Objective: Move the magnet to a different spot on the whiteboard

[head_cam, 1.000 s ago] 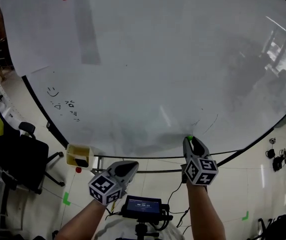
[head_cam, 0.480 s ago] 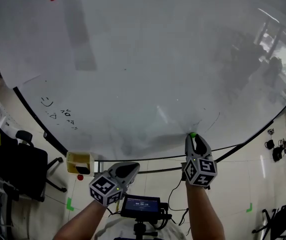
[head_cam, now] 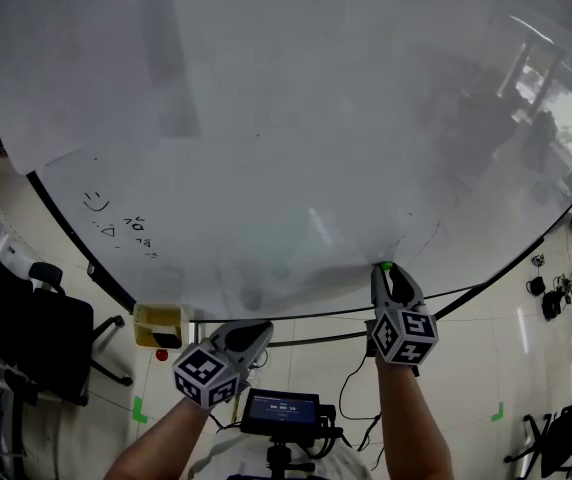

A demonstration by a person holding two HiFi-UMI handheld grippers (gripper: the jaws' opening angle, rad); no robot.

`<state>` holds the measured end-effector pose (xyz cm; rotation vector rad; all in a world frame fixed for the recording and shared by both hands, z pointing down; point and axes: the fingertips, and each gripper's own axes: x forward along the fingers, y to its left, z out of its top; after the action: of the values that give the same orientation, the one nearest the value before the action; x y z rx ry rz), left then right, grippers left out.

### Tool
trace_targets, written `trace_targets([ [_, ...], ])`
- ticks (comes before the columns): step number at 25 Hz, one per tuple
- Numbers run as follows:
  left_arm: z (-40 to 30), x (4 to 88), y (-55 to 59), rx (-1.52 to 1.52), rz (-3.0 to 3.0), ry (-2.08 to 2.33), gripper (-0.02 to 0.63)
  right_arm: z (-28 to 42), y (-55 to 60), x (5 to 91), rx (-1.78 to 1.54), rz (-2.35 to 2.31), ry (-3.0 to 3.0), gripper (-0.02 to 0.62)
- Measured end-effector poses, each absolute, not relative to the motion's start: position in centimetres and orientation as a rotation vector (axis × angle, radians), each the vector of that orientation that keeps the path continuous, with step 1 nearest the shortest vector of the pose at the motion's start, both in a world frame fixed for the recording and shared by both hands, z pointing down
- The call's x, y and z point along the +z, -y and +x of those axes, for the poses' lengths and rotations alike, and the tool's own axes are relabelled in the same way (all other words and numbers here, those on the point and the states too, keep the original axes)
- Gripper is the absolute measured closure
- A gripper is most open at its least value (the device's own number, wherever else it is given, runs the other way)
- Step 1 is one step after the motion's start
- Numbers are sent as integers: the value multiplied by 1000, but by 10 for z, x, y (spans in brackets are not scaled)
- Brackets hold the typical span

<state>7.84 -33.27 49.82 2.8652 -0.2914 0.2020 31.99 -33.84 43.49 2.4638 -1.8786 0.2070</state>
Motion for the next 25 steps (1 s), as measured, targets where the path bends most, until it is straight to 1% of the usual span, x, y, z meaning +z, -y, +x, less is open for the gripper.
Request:
trace_targets([
  [8, 70, 503, 336, 180, 2840, 334, 583, 320, 340, 434, 164, 2397, 1863, 439],
  [15, 65, 509, 328, 182, 2824, 394, 583, 320, 332, 434, 160, 2363, 1900, 414],
  [22, 73, 504, 305, 205, 2826, 462, 583, 329, 296, 426, 145, 2353, 1974, 418],
  [25, 85, 500, 291, 201, 2834, 487, 583, 339, 273, 426, 138, 2337, 2003, 444],
])
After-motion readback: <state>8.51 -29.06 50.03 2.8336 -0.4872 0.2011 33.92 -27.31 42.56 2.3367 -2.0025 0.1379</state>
